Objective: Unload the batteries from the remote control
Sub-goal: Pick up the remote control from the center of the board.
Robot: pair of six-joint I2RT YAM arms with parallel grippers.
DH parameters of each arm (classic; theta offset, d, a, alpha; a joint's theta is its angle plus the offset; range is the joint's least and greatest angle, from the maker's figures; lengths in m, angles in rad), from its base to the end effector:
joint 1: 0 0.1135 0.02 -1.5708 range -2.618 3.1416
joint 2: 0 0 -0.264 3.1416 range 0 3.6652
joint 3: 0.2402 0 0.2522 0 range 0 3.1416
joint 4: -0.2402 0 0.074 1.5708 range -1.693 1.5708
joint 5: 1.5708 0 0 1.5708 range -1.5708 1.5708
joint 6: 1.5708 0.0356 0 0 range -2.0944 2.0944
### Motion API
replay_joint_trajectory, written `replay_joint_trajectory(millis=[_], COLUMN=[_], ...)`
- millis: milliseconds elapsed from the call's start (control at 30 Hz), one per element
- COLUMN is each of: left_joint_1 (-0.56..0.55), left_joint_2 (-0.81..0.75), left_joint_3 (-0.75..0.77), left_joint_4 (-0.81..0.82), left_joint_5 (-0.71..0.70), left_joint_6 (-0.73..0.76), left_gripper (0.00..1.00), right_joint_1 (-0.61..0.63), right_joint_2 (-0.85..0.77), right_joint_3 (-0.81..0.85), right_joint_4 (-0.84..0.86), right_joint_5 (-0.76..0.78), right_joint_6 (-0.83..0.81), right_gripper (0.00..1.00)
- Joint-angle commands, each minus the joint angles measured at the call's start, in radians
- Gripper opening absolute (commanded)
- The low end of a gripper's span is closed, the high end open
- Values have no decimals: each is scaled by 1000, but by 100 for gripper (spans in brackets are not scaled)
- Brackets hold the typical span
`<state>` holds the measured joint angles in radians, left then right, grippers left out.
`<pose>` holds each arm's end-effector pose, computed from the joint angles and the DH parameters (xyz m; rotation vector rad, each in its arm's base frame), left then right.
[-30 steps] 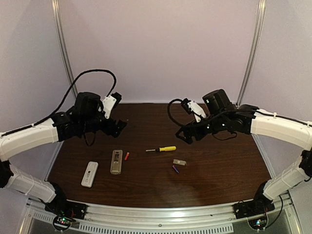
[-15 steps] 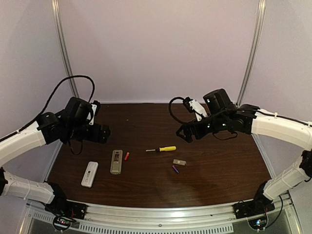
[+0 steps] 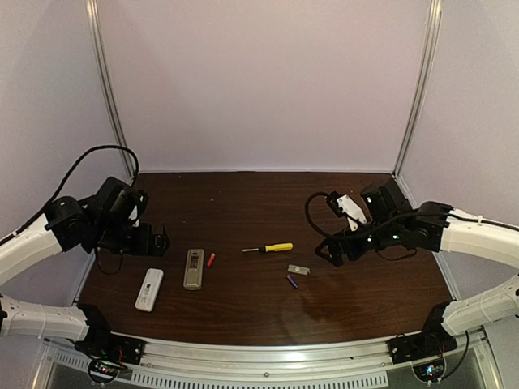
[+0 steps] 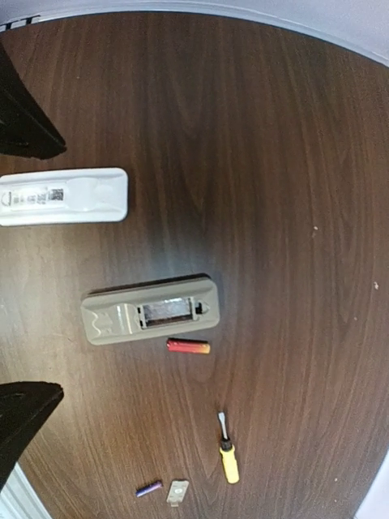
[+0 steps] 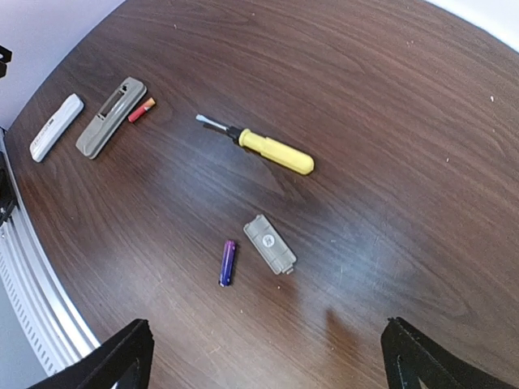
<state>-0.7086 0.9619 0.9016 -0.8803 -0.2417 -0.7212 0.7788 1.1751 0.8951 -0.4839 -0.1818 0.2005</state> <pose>0.1431 -0.1114 0.2875 -0.1145 2.4954 -0.3045 0.1727 0.1795 0.2717 -0.7817 2.2968 0.6817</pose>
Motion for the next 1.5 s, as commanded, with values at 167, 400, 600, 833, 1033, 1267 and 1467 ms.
replay_joint_trajectory(millis=[167, 400, 600, 833, 1033, 1267, 1467], left_joint_1=[3, 3, 3, 3, 3, 4, 31], left_joint_2=[25, -13, -37, -16, 30, 218, 331], left_joint_3=[-12, -80, -133, -199, -267, -262, -246], left_joint_4=[-206, -255, -303, -281, -121, -4, 46], left_joint_5=[2, 65, 82, 127, 159, 167, 155], left_joint_6=[-142, -223, -320, -362, -346, -303, -224], left_gripper=[97, 97, 97, 97, 97, 98, 97], right_joint_1=[-4, -4, -4, -4, -4, -4, -4], right_joint_2=[-61, -23, 33, 61, 38, -31, -107], right_joint_3=[-199, -185, -110, -45, -18, -17, -38], right_joint_4=[171, 187, 145, 113, 83, 46, 26], right_joint_5=[-6, -27, -52, -89, -102, -98, -96], right_joint_6=[32, 24, -30, -33, -30, -18, 18], right_gripper=[100, 100, 100, 100, 100, 100, 100])
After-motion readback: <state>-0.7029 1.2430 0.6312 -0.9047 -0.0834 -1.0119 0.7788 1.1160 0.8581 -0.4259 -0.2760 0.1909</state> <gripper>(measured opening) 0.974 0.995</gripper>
